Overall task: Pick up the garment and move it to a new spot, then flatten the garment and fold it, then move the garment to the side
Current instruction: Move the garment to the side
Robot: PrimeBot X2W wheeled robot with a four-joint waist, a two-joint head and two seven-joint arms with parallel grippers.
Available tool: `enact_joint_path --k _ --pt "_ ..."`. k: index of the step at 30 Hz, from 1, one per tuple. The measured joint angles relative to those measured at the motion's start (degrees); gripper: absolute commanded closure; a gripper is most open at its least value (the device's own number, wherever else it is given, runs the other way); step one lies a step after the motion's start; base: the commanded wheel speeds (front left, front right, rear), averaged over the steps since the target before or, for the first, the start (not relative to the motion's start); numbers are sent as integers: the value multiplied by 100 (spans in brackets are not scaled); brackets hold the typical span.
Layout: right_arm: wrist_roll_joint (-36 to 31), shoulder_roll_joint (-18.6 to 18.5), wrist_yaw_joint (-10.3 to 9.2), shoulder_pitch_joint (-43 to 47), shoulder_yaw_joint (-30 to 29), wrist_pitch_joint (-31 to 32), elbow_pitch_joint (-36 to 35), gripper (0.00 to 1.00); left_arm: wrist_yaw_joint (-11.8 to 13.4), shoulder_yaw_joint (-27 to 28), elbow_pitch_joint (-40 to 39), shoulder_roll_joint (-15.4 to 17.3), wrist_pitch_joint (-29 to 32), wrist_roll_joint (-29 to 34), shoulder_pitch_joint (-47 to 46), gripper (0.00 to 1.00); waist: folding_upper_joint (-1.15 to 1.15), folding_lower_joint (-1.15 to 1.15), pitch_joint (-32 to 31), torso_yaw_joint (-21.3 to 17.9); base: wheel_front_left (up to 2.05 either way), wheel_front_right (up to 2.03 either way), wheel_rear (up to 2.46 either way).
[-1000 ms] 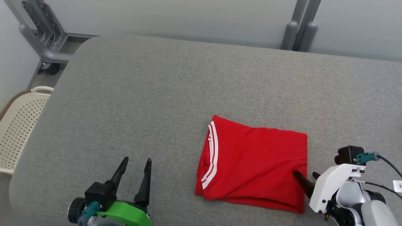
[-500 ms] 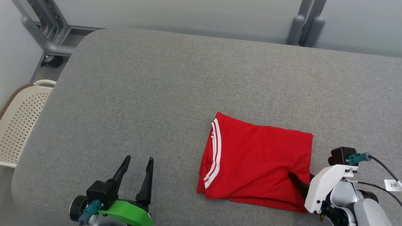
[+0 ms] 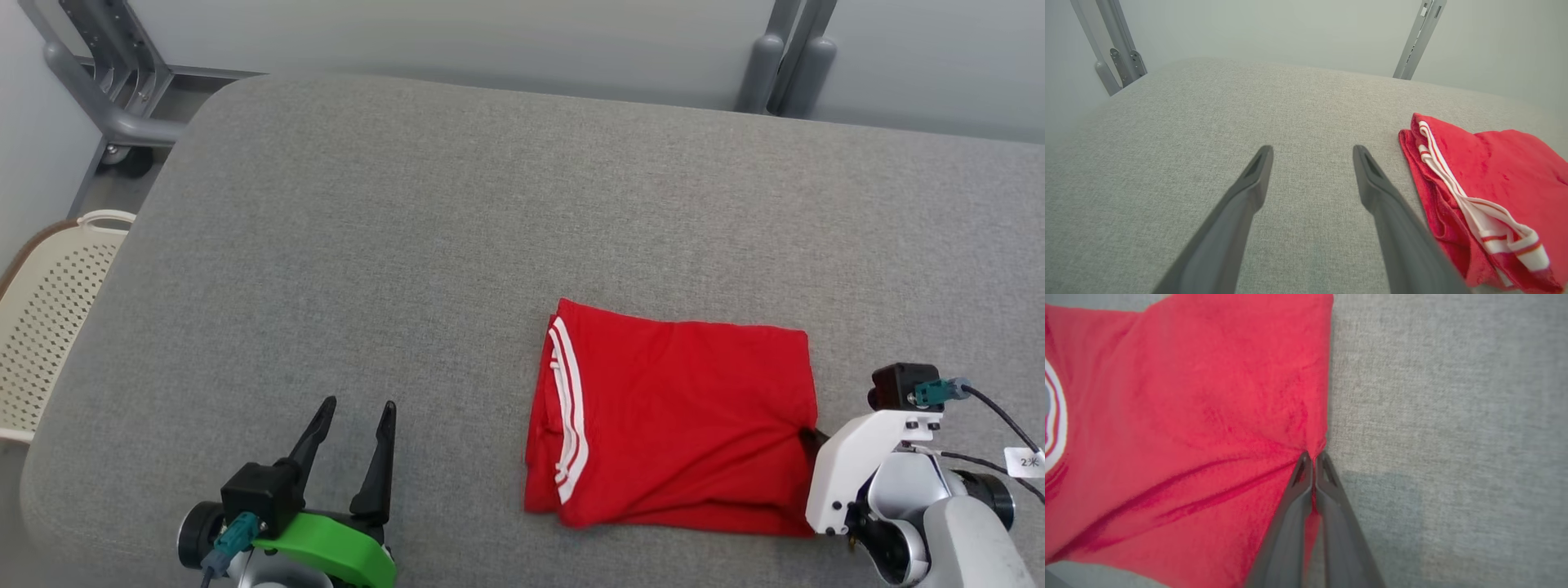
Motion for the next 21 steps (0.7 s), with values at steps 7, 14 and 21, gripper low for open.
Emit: enact_joint_path --k 7,14,21 --pt "-658 -20 -7 -463 -32 271 -279 100 0 34 -127 -27 0 22 -69 0 0 0 -11 -167 0 0 0" --pt "-1101 -527 -8 -1340 360 651 -258 100 0 12 -348 -112 0 79 -249 0 0 0 82 -447 0 0 0" --pt "-1080 -1279 -9 -2398 719 896 -78 100 0 3 -631 -182 0 191 -534 0 0 0 348 -829 0 0 0"
